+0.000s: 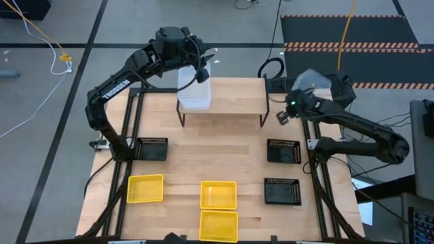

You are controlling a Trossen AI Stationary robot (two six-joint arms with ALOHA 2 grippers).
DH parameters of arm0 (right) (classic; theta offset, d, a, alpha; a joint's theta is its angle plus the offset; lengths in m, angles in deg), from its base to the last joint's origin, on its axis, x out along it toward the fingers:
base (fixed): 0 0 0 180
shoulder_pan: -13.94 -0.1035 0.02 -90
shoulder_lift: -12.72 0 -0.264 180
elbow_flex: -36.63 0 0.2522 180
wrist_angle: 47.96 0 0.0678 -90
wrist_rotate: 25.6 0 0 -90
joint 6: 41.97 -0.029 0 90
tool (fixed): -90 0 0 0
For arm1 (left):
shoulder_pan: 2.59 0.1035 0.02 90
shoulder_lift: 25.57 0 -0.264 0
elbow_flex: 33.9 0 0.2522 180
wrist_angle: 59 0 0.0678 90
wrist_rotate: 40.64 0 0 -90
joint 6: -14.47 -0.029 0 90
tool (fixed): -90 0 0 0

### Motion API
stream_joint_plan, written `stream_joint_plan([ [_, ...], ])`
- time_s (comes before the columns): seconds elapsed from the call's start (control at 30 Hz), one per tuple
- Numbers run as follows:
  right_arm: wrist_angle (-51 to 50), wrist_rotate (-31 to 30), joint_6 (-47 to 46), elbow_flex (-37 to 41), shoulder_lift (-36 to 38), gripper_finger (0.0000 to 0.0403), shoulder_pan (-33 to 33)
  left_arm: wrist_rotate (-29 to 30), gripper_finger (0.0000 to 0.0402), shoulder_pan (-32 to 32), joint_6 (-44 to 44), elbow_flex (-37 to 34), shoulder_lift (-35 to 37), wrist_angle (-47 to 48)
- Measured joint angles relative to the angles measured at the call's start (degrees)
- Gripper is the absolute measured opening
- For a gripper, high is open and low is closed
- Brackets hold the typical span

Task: Stack baskets on shelf by color
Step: Stack the transparent bin on top of the transparent bin on the shelf

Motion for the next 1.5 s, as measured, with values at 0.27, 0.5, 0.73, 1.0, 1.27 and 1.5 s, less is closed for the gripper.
stream_joint_plan([
  [0.27,0.66,10.36,25.45,-7.11,9.49,0.0003,-3.0,0.34,0.0131,0.49,-10.55,0.02,0.38,3.99],
  [0.5,-0.55,30.94,60.0,-7.14,10.84,0.0001,-11.1,0.29,0.0131,-0.95,-25.56,0.09,0.67,15.76],
  [0.73,-1.19,41.83,70.65,-7.14,8.42,0.0001,-18.7,-1.7,0.0131,-7.02,-34.5,0.09,0.72,20.62],
  [1.0,-2.22,44.24,75.75,-7.14,3.55,0.0001,-28.03,-11.65,0.0131,-18.24,-37.19,0.07,1.49,19.8],
  [1.27,1.61,44.03,78.71,-7.14,-1.82,0.0,-36.74,-21.22,0.0131,-24.49,-33.5,0.11,-1.65,16.35],
  [1.5,5.18,44.1,82.24,-7.14,-7.27,0.0,-42.13,-25.49,0.0169,-25.48,-28.53,0.07,-7.57,18.45],
])
